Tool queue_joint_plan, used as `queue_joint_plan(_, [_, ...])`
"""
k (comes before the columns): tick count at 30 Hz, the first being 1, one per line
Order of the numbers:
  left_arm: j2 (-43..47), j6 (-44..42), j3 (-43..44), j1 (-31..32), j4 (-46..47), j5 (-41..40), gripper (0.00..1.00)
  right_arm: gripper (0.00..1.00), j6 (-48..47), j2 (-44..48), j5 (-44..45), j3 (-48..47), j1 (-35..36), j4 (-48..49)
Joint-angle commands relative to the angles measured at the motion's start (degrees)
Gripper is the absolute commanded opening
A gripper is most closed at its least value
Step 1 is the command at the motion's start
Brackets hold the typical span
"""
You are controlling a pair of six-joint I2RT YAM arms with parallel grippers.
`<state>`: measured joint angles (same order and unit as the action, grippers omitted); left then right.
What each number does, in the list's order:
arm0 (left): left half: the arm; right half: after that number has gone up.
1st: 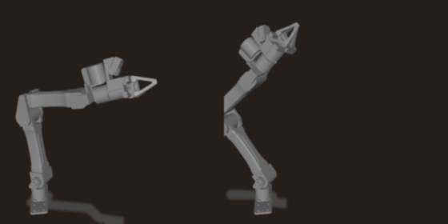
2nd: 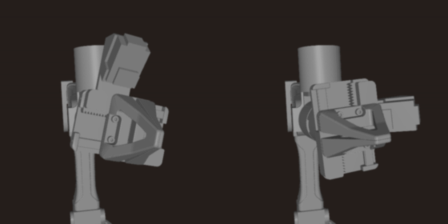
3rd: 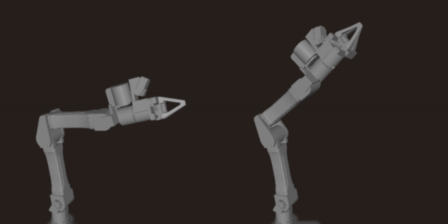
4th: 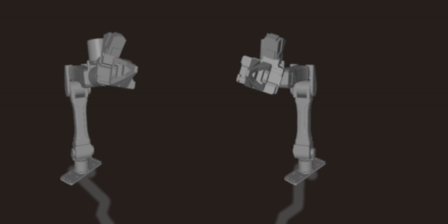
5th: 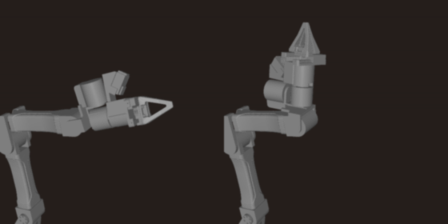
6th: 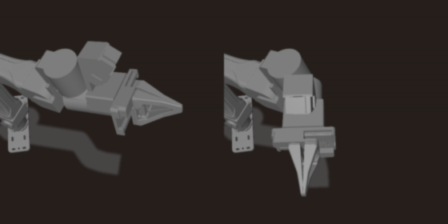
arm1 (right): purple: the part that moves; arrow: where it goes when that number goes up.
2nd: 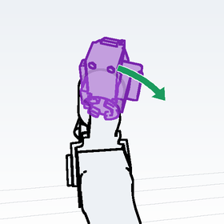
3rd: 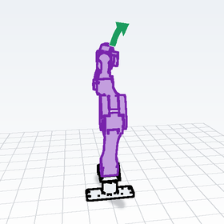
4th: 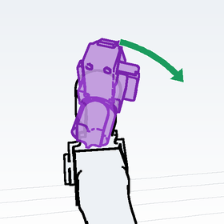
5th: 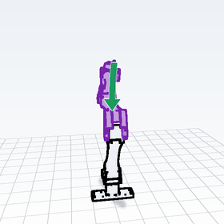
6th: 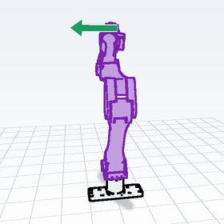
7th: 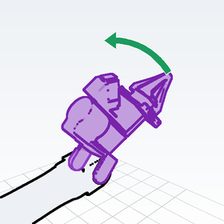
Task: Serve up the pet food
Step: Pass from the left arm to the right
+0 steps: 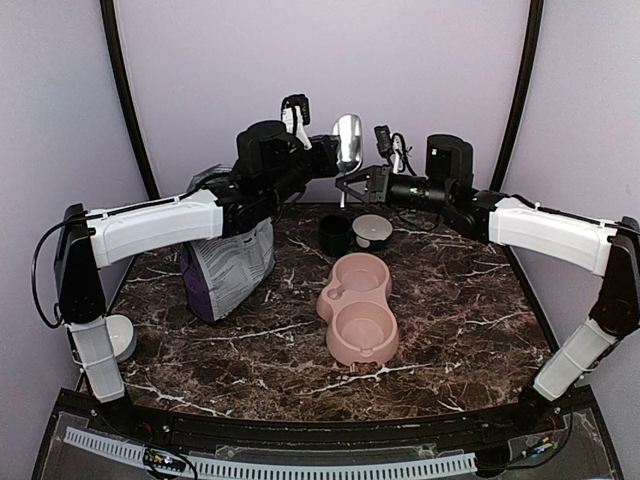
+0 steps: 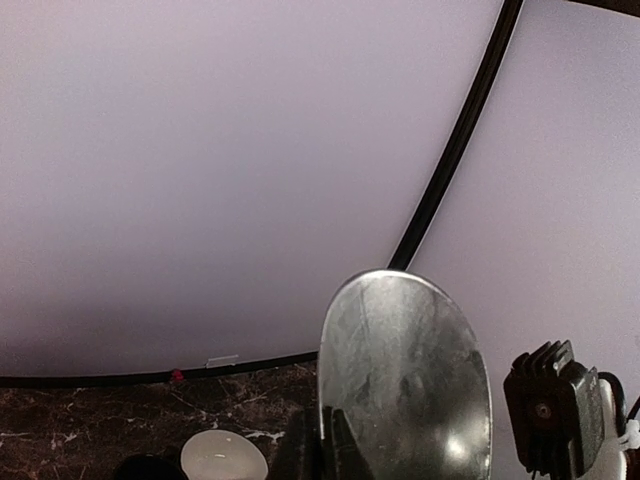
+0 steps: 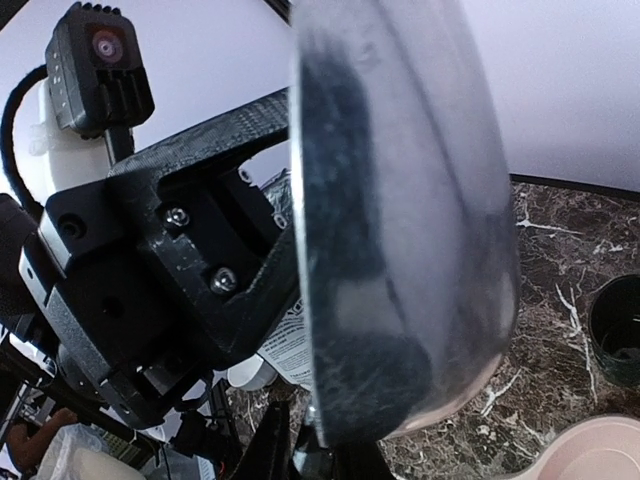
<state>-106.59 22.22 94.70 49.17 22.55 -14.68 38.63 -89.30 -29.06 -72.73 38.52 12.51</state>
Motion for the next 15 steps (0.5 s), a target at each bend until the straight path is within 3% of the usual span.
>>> queue_joint_plan(1, [3.7,-1.3,-3.8,0.1,3.8,1.0,0.00,0.02,-2.8,0.6,-0.2,-0.8,0.5,2.2])
queue_joint_plan(4, [5.7,-4.2,-6.6,0.1,4.3,1.2,0.06,0.00,-4.5,1.5,0.2,-0.8,0.3,0.2])
queue_joint_plan(6, [7.4,-6.5,-8.3,0.1,3.7,2.3,0.24,0.00,-6.5,2.3,0.3,-0.6,-0.1,-1.5])
queue_joint_plan(8, [9.1,-8.5,-9.6,-0.2,2.3,3.6,0.49,0.00,-8.4,3.3,-0.1,-0.2,-0.8,-3.7])
queue_joint_plan(9, [9.9,-9.0,-10.1,-0.5,0.7,3.7,0.56,0.00,-10.2,3.9,-0.1,0.0,-1.2,-4.9])
queue_joint_plan(15, [15.8,-16.6,-11.9,-3.0,-8.2,13.8,0.61,0.00,-22.2,6.1,-2.7,-0.1,-4.6,-16.4])
